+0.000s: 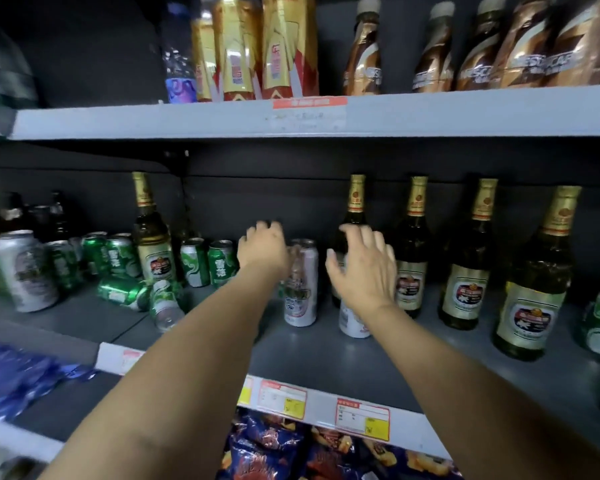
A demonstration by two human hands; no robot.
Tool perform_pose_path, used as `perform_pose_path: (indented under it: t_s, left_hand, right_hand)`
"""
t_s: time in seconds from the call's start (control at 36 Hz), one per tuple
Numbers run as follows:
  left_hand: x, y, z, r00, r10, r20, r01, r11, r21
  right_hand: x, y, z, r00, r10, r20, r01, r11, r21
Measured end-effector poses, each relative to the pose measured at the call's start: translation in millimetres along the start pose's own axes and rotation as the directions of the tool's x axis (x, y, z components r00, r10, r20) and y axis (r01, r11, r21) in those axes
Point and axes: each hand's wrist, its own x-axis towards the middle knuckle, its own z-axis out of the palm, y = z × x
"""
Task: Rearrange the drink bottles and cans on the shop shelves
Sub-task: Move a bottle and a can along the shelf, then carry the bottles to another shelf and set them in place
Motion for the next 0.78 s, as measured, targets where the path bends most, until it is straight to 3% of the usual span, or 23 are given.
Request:
perform_pose_path:
  t_s: [0.14,0.5,0.78]
  left_hand:
    - [-15,-55,-29,0.995,-0.073,-0.070,0.075,0.997,0.029]
    - [-68,-250,-53,0.933,-0.360,0.007,0.356,0.925,0.130]
    - [-87,-435,-80,0.913,-0.407,0.027,0.395,0.899,0.187]
  right_hand:
    - [17,-58,12,0.995,-0.085,0.052,0.081,0.993,0.082]
    - [3,-221,88,0.948,-0.249,0.199,0.205,0.954,0.220]
    - [-13,-400,165,0.897,-0.281,0.341,0.198,0.945,0.259]
